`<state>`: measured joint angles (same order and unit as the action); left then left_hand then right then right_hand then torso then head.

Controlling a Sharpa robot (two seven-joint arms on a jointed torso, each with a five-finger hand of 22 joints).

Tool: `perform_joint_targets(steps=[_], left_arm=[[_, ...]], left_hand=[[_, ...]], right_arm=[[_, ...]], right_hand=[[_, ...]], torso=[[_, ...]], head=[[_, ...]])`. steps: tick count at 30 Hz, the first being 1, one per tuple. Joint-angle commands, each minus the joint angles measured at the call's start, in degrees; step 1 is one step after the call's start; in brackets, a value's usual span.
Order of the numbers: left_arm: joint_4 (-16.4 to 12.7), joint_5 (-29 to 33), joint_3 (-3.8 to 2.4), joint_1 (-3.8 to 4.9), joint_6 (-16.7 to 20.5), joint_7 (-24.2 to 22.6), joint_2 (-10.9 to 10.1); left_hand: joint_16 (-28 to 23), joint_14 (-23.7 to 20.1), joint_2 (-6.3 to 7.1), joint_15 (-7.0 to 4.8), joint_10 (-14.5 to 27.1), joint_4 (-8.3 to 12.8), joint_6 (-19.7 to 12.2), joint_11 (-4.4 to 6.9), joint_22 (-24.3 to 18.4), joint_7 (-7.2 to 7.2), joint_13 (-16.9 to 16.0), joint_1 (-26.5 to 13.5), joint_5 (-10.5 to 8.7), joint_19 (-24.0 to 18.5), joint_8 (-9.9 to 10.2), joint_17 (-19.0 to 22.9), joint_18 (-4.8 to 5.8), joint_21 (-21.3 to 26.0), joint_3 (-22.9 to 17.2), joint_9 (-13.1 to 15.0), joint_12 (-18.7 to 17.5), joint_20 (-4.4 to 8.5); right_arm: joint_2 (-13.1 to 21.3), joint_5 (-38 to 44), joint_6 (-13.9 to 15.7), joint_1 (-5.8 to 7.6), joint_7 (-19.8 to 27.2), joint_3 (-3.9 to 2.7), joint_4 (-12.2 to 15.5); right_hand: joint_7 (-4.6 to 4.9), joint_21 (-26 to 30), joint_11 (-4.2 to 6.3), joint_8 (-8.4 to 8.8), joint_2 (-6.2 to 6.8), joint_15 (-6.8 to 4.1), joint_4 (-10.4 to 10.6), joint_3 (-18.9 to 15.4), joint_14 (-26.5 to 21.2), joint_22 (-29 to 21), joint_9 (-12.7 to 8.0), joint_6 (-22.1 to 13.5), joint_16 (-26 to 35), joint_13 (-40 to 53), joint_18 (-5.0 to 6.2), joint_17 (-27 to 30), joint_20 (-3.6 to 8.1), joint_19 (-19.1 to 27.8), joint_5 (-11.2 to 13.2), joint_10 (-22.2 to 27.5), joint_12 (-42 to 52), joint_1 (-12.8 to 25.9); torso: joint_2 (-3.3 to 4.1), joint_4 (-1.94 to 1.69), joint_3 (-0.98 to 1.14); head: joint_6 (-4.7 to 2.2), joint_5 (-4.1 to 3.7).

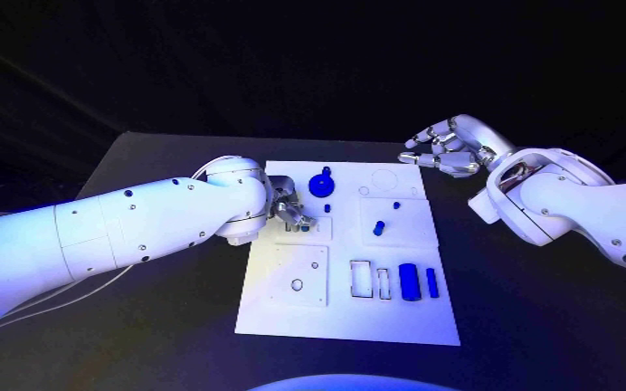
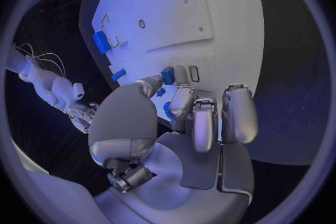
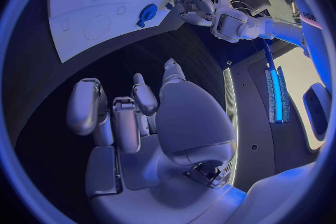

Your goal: Assemble the parts on the task board

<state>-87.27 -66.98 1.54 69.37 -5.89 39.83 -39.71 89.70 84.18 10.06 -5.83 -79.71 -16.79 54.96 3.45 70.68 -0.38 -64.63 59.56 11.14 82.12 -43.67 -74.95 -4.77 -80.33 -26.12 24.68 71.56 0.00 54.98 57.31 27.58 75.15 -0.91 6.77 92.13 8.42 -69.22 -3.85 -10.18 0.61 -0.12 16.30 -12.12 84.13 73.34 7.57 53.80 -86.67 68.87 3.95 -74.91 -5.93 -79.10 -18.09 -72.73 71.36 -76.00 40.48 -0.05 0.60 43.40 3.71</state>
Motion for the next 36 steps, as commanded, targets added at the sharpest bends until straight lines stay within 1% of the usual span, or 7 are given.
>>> perform_joint_targets(steps=[1, 10, 15, 21, 25, 26, 36], left_arm=[[-0.54, 0.08, -0.35, 0.01, 0.25, 2.37, -0.26], [-1.29, 3.08, -1.64, 0.48, 2.75, 2.18, -0.89], [-0.14, 6.6, -2.53, 1.63, 1.86, 1.95, -1.45], [3.53, 8.96, -3.57, 4.17, -1.82, 0.7, -2.1], [7.04, 9.67, -3.81, 6.26, -3.25, 0.12, -1.39], [7.88, 9.32, -3.83, 6.57, -3.5, 0.12, -1.05], [16.47, 6.08, -3.61, 7.57, -5.68, 0.11, 3.13]], left_hand=[[0.3, 5.82, -0.35, -0.4, -0.4, -0.06, 0.64, -0.1, 0.13, -0.03, -0.12, -0.88, 0.31, 0.59, -0.39, -15.05, 0.94, -0.31, 1.63, -0.5, 0.44, 0.02], [0.3, 5.82, -1.07, -0.37, -0.01, -0.02, 0.55, -0.18, 0.08, -0.14, 0.57, -1.79, 0.3, 0.57, -0.59, -15.05, 0.92, -0.22, 7.79, -1.91, 0.05, 0.02], [0.28, 5.81, -1.22, -0.29, 1.7, 0.02, -0.46, -0.46, -0.44, -0.49, 3.59, -0.4, 0.41, 0.33, -0.18, -15.02, 0.82, 0.11, 10.28, -2.85, -2.24, -0.12], [-0.32, 5.52, -1.52, 0.53, 4.89, 0.04, -2.95, -1.55, -3.01, -1.84, 9.2, 3.42, 0.43, -0.85, 2.37, -14.06, 0.32, 1.6, 10.41, -5.01, -6.6, -0.51], [-1.74, 4.82, -1.18, 2.06, 12.29, 0.06, -6.19, -3.4, -6.9, -3.9, 19.51, 3.35, 0.29, -2.72, 5.23, -11.92, -0.36, 3.95, 12.61, -6.98, -15.37, -1.44], [-1.87, 4.76, -1.3, 2.31, 13.02, 0.07, -6.38, -3.65, -7.18, -4.14, 20.35, 3.45, 0.27, -2.87, 5.42, -11.74, -0.42, 4.16, 13.26, -7.21, -16.0, -1.7], [-1.66, 4.88, -2.32, 2.51, 13.25, 0.0, -6.24, -3.83, -7.16, -4.28, 20.64, 3.71, 0.29, -2.84, 5.54, -12.06, -0.47, 4.23, 14.06, -7.57, -15.96, -2.04]], right_arm=[[-0.04, 0.52, -0.02, -0.07, 0.44, 0.0, -0.1], [-0.64, 0.04, 0.43, -0.57, 0.78, 0.0, -0.95], [-0.83, -0.21, 0.54, -0.79, 0.8, 0.0, -1.29], [-0.79, -0.44, 0.63, -0.89, 0.74, 0.0, -1.55], [-0.88, -0.5, 0.64, -0.91, 0.72, 0.0, -1.66], [-0.94, -0.51, 0.61, -0.91, 0.71, 0.0, -1.68], [-1.22, -0.52, 0.46, -0.91, 0.65, 0.0, -1.67]], right_hand=[[-0.03, 0.28, 0.13, -0.3, -0.09, -0.41, 0.0, -0.34, 4.11, -0.03, -0.06, 0.32, 0.35, -0.05, 0.98, -7.98, 0.41, -0.14, 0.28, -0.06, 0.03, 0.57], [-0.03, 0.24, 0.13, -0.3, -0.11, -0.41, 0.02, -0.36, 4.12, 0.0, -0.06, 0.31, 0.33, -0.02, 0.97, -8.01, 0.41, -0.16, 0.29, -0.09, 0.06, 0.6], [-0.03, 0.25, 0.14, -0.3, -0.12, -0.41, 0.01, -0.37, 4.12, -0.01, -0.06, 0.3, 0.33, 0.03, 0.97, -8.02, 0.41, -0.16, 0.28, -0.13, 0.11, 0.61], [-0.03, 0.26, 0.14, -0.31, -0.12, -0.41, 0.01, -0.38, 4.12, -0.01, -0.07, 0.3, 0.33, 0.06, 0.97, -8.02, 0.41, -0.16, 0.28, -0.16, 0.13, 0.61], [-0.03, 0.21, 0.14, -0.31, -0.14, -0.41, -0.01, -0.38, 4.13, 0.04, -0.07, 0.29, 0.32, 0.06, 0.96, -8.05, 0.41, -0.19, 0.25, -0.16, 0.14, 0.6], [-0.03, 0.21, 0.14, -0.31, -0.14, -0.41, -0.01, -0.38, 4.13, 0.04, -0.07, 0.29, 0.32, 0.06, 0.96, -8.05, 0.41, -0.19, 0.25, -0.16, 0.14, 0.6], [-0.04, 0.11, 0.14, -0.32, -0.21, -0.42, -0.05, -0.38, 4.16, 0.12, -0.08, 0.28, 0.26, 0.14, 0.93, -8.16, 0.42, -0.25, 0.17, -0.24, 0.23, 0.54]], torso=[[0.01, -0.05, 0.02], [-0.06, 0.04, 0.04], [-0.1, -0.06, 0.0], [-0.05, -0.04, 0.11], [0.07, 0.0, 0.0], [0.08, 0.04, 0.0], [0.16, 0.03, 0.03]], head=[[0.0, -0.01], [-0.26, 0.04], [-0.6, -0.18], [-0.88, -0.1], [-1.27, -0.07], [-1.35, 0.05], [-1.23, 0.09]])
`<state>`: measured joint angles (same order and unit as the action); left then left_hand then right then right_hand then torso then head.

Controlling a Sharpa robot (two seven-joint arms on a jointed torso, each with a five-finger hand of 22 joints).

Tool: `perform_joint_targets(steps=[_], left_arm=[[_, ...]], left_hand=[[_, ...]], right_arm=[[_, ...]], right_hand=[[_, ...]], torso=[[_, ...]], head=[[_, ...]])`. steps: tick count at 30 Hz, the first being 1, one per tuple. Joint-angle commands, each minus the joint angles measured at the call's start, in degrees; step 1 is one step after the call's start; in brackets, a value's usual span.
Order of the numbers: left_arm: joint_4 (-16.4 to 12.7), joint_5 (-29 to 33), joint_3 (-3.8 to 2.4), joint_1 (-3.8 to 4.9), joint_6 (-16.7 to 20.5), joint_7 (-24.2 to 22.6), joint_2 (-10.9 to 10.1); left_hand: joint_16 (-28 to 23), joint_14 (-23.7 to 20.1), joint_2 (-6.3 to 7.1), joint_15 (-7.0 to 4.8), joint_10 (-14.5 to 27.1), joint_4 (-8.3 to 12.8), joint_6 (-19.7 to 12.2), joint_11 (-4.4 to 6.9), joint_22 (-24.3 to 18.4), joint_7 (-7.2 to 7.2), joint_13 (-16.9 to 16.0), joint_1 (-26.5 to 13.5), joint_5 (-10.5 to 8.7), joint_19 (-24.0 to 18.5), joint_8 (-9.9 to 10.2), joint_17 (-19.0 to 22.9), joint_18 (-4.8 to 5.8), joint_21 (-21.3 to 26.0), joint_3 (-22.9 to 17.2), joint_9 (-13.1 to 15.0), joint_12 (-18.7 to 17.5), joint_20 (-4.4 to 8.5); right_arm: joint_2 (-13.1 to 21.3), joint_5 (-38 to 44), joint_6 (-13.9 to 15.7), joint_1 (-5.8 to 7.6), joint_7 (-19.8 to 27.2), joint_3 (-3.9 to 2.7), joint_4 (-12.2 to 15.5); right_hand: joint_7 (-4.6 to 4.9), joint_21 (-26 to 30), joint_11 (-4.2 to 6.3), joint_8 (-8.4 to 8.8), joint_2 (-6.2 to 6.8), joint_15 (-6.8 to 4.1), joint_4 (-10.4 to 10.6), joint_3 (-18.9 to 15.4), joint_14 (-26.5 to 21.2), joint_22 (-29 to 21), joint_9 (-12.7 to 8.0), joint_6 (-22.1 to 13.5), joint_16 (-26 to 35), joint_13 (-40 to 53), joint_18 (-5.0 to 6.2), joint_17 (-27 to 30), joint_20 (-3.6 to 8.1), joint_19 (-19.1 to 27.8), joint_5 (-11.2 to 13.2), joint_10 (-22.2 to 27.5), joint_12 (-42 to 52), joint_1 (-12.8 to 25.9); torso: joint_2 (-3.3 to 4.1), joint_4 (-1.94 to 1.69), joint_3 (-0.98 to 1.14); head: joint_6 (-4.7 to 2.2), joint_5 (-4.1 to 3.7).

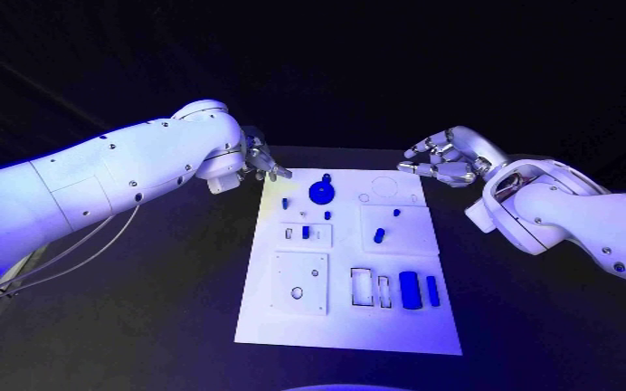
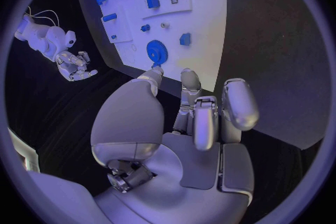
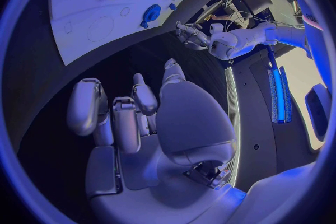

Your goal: Assemble the parts on the task board

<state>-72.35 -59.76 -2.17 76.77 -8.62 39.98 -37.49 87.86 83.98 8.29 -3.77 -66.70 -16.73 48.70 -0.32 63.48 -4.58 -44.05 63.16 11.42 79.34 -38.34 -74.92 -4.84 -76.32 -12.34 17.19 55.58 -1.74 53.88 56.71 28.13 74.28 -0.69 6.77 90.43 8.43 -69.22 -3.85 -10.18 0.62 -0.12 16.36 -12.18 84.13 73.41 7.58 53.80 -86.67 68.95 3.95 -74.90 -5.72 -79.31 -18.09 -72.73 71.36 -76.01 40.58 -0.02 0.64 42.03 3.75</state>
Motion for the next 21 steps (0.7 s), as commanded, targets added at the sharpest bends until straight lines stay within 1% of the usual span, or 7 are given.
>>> perform_joint_targets(steps=[1, 4, 10, 15, 17, 19, 21], left_arm=[[2.29, -1.25, 0.23, 0.2, -3.34, -0.05, 1.33], [3.76, -1.42, 0.7, 0.22, -4.35, -0.04, 2.19], [6.14, -1.5, 1.91, 0.09, -6.87, -0.15, 3.96], [7.94, -0.88, 2.97, -0.03, -8.13, -0.3, 5.11], [8.29, -0.53, 3.2, -0.05, -8.32, -0.37, 5.37], [8.53, -0.17, 3.36, -0.06, -8.19, -0.47, 5.59], [8.67, 0.09, 3.44, -0.07, -7.93, -0.55, 5.74]], left_hand=[[0.19, 5.08, -0.64, 0.45, 0.22, -0.05, 0.05, -0.06, 0.06, -0.08, 0.05, 0.14, 0.02, -0.05, 0.2, -12.1, -0.4, 0.21, 0.3, -0.1, 0.06, -0.32], [0.21, 5.09, -0.77, 0.46, 0.18, -0.05, 0.14, -0.05, 0.11, -0.06, 0.0, 0.17, 0.02, -0.03, 0.18, -12.13, -0.39, 0.2, 0.36, -0.13, 0.13, -0.34], [0.31, 5.14, -1.01, 0.46, 0.15, -0.03, 0.28, -0.03, 0.22, -0.04, -0.03, 0.27, 0.03, 0.03, 0.14, -12.28, -0.38, 0.14, 0.41, -0.17, 0.22, -0.36], [0.32, 5.15, -1.31, 0.47, 0.17, -0.04, 0.31, -0.04, 0.28, -0.04, 0.0, 0.37, 0.04, 0.06, 0.19, -12.3, -0.38, 0.12, 0.43, -0.27, 0.26, -0.38], [0.36, 5.16, -1.44, 0.47, 0.16, -0.05, 0.32, -0.05, 0.34, -0.05, -0.04, 0.39, 0.04, 0.08, 0.21, -12.35, -0.37, 0.09, 0.43, -0.3, 0.31, -0.39], [0.38, 5.18, -1.51, 0.48, 0.15, -0.06, 0.33, -0.05, 0.37, -0.05, -0.06, 0.4, 0.04, 0.09, 0.22, -12.38, -0.36, 0.08, 0.43, -0.32, 0.34, -0.39], [0.63, 5.3, -2.42, 0.51, -0.39, -0.12, 0.48, -0.09, 0.75, -0.07, -0.83, -0.5, -0.08, 0.26, 0.36, -12.76, -0.29, -0.12, 0.87, -0.59, 1.21, -0.45]], right_arm=[[-0.15, 0.08, -0.11, -0.04, 0.44, -0.01, 0.03], [-0.16, 0.08, -0.15, -0.04, 0.44, -0.01, 0.08], [-0.13, 0.08, -0.22, -0.04, 0.42, -0.01, 0.16], [-0.33, 0.08, -0.24, -0.04, 0.4, -0.01, 0.1], [-0.39, 0.08, -0.24, -0.03, 0.38, -0.01, 0.06], [-0.42, 0.08, -0.25, -0.03, 0.38, -0.01, 0.03], [-0.43, 0.08, -0.32, -0.03, 0.39, -0.01, 0.0]], right_hand=[[-0.04, 0.12, 0.14, -0.32, -0.22, -0.42, -0.12, -0.32, 4.16, 0.04, -0.09, 0.28, 0.26, 0.06, 0.93, -8.17, 0.21, -0.04, 0.16, -0.24, 0.23, 0.55], [-0.04, 0.12, 0.14, -0.32, -0.22, -0.42, -0.12, -0.32, 4.16, 0.04, -0.09, 0.28, 0.26, 0.06, 0.93, -8.17, 0.21, -0.04, 0.16, -0.24, 0.23, 0.55], [-0.04, 0.12, 0.14, -0.32, -0.22, -0.42, -0.12, -0.32, 4.16, 0.04, -0.09, 0.28, 0.26, 0.06, 0.93, -8.17, 0.21, -0.04, 0.16, -0.24, 0.23, 0.55], [-0.04, 0.07, 0.15, -0.33, -0.26, -0.42, -0.14, -0.33, 4.18, 0.09, -0.1, 0.27, 0.23, 0.08, 0.92, -8.22, 0.21, -0.07, 0.12, -0.27, 0.25, 0.52], [-0.04, 0.07, 0.15, -0.33, -0.26, -0.42, -0.14, -0.33, 4.18, 0.09, -0.1, 0.27, 0.23, 0.08, 0.92, -8.22, 0.21, -0.07, 0.12, -0.27, 0.25, 0.52], [-0.04, 0.07, 0.15, -0.33, -0.26, -0.42, -0.14, -0.33, 4.18, 0.09, -0.1, 0.27, 0.23, 0.08, 0.92, -8.22, 0.21, -0.07, 0.12, -0.27, 0.25, 0.52], [-0.04, 0.1, 0.15, -0.34, -0.29, -0.42, -0.14, -0.33, 4.17, 0.07, -0.1, 0.26, 0.25, 0.04, 0.93, -8.19, 0.21, -0.06, 0.11, -0.24, 0.23, 0.52]], torso=[[0.02, 0.04, -0.01], [0.04, 0.11, -0.03], [0.06, -0.02, -0.08], [-0.05, 0.04, 0.02], [-0.03, 0.09, 0.05], [-0.02, 0.0, -0.03], [-0.02, 0.0, -0.04]], head=[[0.21, 0.1], [0.29, 0.09], [0.4, 0.08], [0.58, 0.32], [0.61, 0.43], [0.66, 0.26], [0.69, 0.23]])
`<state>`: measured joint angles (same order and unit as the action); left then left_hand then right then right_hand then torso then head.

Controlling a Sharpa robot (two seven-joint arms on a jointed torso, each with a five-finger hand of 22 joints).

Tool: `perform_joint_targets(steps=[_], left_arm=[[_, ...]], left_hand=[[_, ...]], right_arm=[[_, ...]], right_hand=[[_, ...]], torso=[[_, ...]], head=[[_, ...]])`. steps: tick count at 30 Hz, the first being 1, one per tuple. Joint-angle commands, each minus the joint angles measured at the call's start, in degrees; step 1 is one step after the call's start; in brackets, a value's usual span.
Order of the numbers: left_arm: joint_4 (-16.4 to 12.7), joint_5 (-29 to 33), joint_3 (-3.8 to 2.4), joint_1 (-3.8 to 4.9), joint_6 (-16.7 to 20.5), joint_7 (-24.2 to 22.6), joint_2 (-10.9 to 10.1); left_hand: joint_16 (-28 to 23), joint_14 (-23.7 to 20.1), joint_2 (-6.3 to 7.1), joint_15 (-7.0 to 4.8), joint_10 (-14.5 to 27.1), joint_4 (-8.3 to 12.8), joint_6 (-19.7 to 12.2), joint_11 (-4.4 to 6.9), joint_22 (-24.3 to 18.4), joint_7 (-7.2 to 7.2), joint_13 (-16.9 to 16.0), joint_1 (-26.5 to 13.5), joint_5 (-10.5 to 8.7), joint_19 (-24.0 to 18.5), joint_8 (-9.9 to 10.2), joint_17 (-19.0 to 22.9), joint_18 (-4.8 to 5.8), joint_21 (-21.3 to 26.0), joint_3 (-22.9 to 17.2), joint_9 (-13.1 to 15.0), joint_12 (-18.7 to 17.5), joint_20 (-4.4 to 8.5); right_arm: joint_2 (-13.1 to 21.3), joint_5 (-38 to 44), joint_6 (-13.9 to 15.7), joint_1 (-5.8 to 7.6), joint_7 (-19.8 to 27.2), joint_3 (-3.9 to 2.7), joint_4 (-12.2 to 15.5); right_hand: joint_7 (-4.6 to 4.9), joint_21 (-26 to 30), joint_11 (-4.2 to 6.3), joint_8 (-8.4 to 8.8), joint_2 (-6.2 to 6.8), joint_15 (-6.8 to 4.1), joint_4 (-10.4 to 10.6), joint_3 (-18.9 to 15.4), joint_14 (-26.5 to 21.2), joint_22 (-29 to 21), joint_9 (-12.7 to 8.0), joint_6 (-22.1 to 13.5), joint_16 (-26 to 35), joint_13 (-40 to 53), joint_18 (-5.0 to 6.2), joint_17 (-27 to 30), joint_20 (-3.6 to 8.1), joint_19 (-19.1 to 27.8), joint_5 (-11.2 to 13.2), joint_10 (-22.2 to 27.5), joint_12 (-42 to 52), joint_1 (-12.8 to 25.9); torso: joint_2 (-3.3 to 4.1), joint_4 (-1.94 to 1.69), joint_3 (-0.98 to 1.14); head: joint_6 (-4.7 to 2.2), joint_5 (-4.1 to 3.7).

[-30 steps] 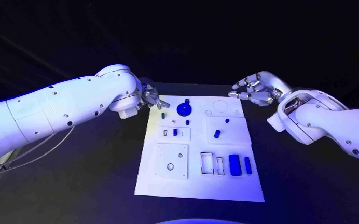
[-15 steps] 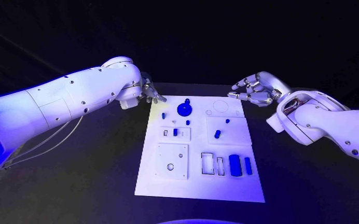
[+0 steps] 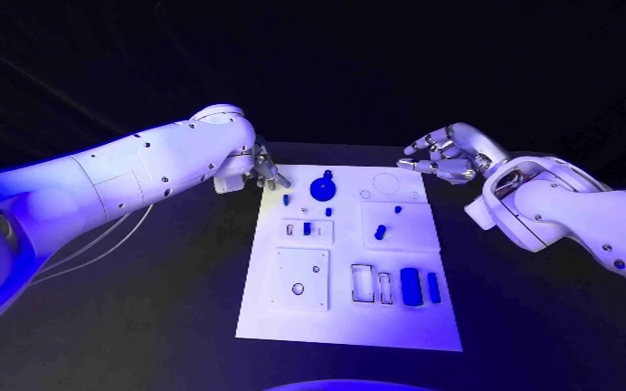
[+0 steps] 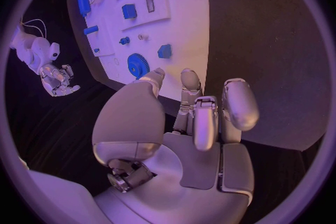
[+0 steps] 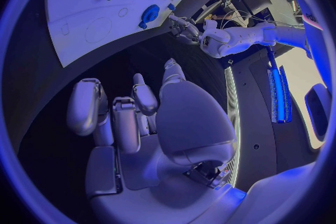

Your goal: Assemble the parts on the task board

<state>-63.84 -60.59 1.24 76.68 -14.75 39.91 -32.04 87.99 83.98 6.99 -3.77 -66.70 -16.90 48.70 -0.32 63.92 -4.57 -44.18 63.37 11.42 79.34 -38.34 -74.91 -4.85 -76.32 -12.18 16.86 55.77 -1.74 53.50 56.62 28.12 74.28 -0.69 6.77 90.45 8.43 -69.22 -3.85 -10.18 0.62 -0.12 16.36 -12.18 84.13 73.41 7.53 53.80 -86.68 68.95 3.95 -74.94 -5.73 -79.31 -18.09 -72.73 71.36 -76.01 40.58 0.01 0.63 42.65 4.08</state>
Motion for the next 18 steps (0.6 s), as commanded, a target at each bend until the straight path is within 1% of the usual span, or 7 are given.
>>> perform_joint_targets(steps=[1, 5, 7, 13, 18], left_arm=[[0.24, 1.12, 0.07, 0.01, -1.58, -0.54, 0.39], [0.08, 1.37, 0.14, 0.0, -1.65, -0.59, 0.52], [-0.04, 1.44, 0.15, 0.0, -1.85, -0.62, 0.58], [-0.55, 1.67, 0.2, -0.01, -2.28, -0.54, 0.64], [-0.94, 1.76, 0.23, -0.05, -2.51, -0.38, 0.68]], left_hand=[[0.55, 5.33, -1.47, 0.52, -0.54, 0.04, 0.56, -0.09, 0.42, -0.08, -0.88, -1.08, -0.1, 0.31, 0.41, -12.84, -0.27, -0.18, 0.91, -0.38, 1.28, -0.47], [0.86, 5.47, -1.86, 0.5, -0.89, 0.07, 0.77, -0.05, 0.95, -0.03, -1.35, -1.45, -0.11, 0.55, 0.43, -13.3, -0.17, -0.47, 1.22, -0.52, 1.82, -0.48], [0.98, 5.53, -1.94, 0.47, -1.1, 0.11, 0.96, 0.0, 1.09, 0.03, -1.63, -1.48, -0.11, 0.61, 0.39, -13.48, -0.14, -0.55, 1.34, -0.56, 2.12, -0.49], [1.11, 5.6, -2.02, 0.41, -1.34, 0.16, 1.29, 0.08, 1.35, 0.14, -1.9, -1.37, -0.09, 0.73, 0.32, -13.68, -0.1, -0.7, 1.5, -0.62, 2.45, -0.49], [1.33, 5.7, -1.96, 0.29, -1.85, 0.25, 1.73, 0.25, 1.73, 0.32, -2.56, -0.77, -0.04, 0.89, 0.27, -14.02, -0.03, -0.92, 1.68, -0.75, 3.17, -0.45]], right_arm=[[-0.06, 0.17, -0.36, -0.03, 0.38, -0.01, -0.04], [-0.07, 0.17, -0.44, -0.03, 0.31, -0.01, -0.12], [-0.09, 0.17, -0.46, -0.03, 0.3, -0.01, -0.16], [-0.16, 0.17, -0.52, -0.02, 0.26, -0.01, -0.25], [-0.19, 0.15, -0.59, -0.02, 0.23, -0.01, -0.3]], right_hand=[[-0.04, 0.11, 0.15, -0.34, -0.29, -0.42, -0.14, -0.34, 4.17, 0.07, -0.06, 0.26, 0.25, 0.04, 0.93, -8.14, 0.22, -0.06, 0.1, -0.24, 0.22, 0.53], [-0.04, 0.08, 0.15, -0.34, -0.29, -0.42, -0.14, -0.34, 4.16, 0.09, -0.06, 0.26, 0.27, 0.04, 0.92, -8.11, 0.22, -0.08, 0.1, -0.23, 0.22, 0.53], [-0.04, 0.08, 0.15, -0.34, -0.29, -0.42, -0.14, -0.34, 4.16, 0.09, -0.06, 0.26, 0.27, 0.04, 0.92, -8.11, 0.22, -0.08, 0.1, -0.23, 0.22, 0.53], [-0.04, 0.08, 0.15, -0.34, -0.29, -0.42, -0.14, -0.34, 4.16, 0.09, -0.06, 0.26, 0.27, 0.04, 0.92, -8.11, 0.22, -0.08, 0.1, -0.23, 0.22, 0.53], [-0.04, 0.08, 0.15, -0.34, -0.29, -0.42, -0.14, -0.34, 4.16, 0.09, -0.06, 0.26, 0.27, 0.04, 0.92, -8.11, 0.22, -0.08, 0.1, -0.23, 0.22, 0.53]], torso=[[-0.1, -0.1, 0.0], [-0.11, -0.15, 0.02], [-0.14, -0.18, 0.03], [-0.14, -0.08, 0.03], [-0.13, -0.11, 0.03]], head=[[0.13, -0.02], [0.16, -0.06], [0.31, -0.04], [0.35, 0.01], [0.45, 0.02]])
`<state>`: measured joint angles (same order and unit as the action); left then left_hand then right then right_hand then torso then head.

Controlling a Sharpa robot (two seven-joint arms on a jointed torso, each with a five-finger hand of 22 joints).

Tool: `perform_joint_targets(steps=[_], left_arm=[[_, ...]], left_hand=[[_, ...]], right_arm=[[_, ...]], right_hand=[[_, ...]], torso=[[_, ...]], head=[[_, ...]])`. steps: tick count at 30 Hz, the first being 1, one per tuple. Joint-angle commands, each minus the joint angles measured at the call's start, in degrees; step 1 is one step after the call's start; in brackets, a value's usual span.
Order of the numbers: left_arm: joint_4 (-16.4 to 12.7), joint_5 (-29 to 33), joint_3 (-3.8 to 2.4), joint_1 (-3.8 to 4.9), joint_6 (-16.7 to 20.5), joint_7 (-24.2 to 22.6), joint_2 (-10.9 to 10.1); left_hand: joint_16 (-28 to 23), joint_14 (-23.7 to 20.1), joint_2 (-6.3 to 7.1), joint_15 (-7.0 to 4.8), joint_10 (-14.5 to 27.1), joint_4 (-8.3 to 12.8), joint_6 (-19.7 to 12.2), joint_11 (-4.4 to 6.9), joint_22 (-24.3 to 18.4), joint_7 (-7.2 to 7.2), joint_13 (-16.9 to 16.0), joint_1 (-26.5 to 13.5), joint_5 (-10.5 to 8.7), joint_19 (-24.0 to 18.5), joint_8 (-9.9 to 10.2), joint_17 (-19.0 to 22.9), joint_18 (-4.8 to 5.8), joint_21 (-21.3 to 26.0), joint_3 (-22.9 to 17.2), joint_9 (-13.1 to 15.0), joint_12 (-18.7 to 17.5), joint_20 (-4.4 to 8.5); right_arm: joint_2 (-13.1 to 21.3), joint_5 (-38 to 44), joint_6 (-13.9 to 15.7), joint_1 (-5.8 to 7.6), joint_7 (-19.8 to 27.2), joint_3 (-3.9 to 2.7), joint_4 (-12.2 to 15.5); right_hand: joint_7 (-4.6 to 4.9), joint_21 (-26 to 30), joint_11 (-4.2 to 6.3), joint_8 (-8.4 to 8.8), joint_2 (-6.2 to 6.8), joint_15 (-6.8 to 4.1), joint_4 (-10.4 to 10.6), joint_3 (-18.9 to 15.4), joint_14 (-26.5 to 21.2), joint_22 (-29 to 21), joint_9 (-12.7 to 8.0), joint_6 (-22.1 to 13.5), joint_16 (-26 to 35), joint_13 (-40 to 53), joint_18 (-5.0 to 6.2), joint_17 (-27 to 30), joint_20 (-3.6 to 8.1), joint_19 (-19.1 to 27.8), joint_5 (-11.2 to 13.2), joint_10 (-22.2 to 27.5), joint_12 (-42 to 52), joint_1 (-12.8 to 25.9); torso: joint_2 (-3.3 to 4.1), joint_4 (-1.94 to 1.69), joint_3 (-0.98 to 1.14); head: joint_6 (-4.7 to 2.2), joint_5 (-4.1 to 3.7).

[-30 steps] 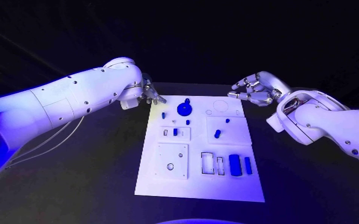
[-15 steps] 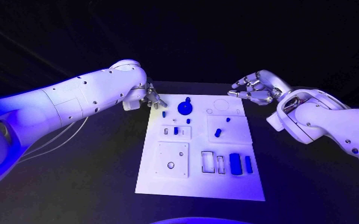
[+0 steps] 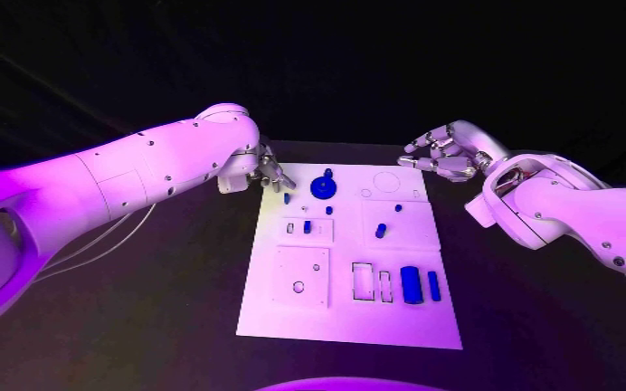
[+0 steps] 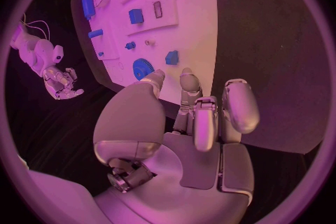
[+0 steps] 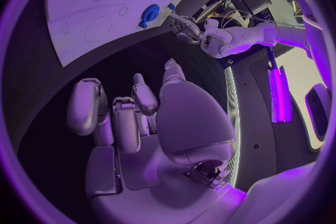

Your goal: Assemble the parts on the task board

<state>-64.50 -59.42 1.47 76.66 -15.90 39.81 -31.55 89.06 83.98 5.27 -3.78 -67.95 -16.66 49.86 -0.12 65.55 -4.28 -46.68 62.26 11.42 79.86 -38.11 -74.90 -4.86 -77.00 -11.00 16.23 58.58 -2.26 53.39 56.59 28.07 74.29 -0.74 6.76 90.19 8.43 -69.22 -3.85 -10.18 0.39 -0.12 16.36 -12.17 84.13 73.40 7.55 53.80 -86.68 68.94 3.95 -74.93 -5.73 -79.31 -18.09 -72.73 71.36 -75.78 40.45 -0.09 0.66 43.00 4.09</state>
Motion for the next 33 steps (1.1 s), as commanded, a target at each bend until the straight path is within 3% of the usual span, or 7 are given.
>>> perform_joint_targets(steps=[1, 24, 33], left_arm=[[-0.32, 0.59, 0.01, -0.04, -1.42, -0.28, 0.21], [-1.32, 0.47, 0.15, -0.51, -2.37, 0.03, 0.27], [-1.51, 0.48, 0.15, -0.52, -2.13, -0.12, 0.19]], left_hand=[[0.27, 5.71, -0.23, 0.28, -0.63, 0.02, 0.63, 0.07, 0.13, 0.05, -0.07, 0.48, -0.03, 0.39, 0.04, -14.04, -0.02, -0.27, 0.51, -0.14, 0.4, 0.09], [0.36, 5.75, -0.48, 0.09, -0.78, 0.08, 1.31, 0.28, 0.49, 0.27, -0.12, 2.71, 0.06, 0.5, 0.07, -14.17, 0.04, -0.49, 0.15, -0.51, 0.81, 0.2], [0.34, 5.74, -1.31, -0.05, -0.89, 0.03, 1.8, 0.45, 0.59, 0.46, -0.08, 3.69, 0.1, 0.53, -0.05, -14.14, 0.05, -0.55, -0.44, -0.66, 0.99, 0.24]], right_arm=[[-0.08, 0.17, -0.56, -0.03, 0.27, -0.01, -0.04], [-0.43, -0.06, -0.81, -0.03, 0.2, -0.01, -0.4], [-0.51, -0.06, -0.84, -0.03, 0.22, -0.01, -0.55]], right_hand=[[-0.04, 0.06, 0.15, -0.35, -0.08, -0.42, -0.13, -0.36, 4.17, 0.12, -0.07, 0.26, 0.26, 0.06, 0.92, -8.14, 0.22, -0.09, 0.09, -0.25, 0.24, 0.31], [-0.04, 0.07, 0.15, -0.37, -0.18, -0.43, -0.09, -0.42, 4.17, 0.13, -0.08, 0.26, 0.25, 0.13, 0.92, -8.16, 0.22, -0.11, 0.06, -0.33, 0.32, 0.4], [-0.05, 0.05, 0.16, -0.39, -0.23, -0.43, -0.08, -0.45, 4.17, 0.15, -0.08, 0.26, 0.26, 0.13, 0.91, -8.15, 0.23, -0.13, 0.05, -0.34, 0.33, 0.44]], torso=[[0.0, 0.01, 0.02], [0.02, 0.01, -0.02], [0.01, 0.01, -0.03]], head=[[0.11, 0.01], [0.35, -0.21], [0.26, -0.22]])
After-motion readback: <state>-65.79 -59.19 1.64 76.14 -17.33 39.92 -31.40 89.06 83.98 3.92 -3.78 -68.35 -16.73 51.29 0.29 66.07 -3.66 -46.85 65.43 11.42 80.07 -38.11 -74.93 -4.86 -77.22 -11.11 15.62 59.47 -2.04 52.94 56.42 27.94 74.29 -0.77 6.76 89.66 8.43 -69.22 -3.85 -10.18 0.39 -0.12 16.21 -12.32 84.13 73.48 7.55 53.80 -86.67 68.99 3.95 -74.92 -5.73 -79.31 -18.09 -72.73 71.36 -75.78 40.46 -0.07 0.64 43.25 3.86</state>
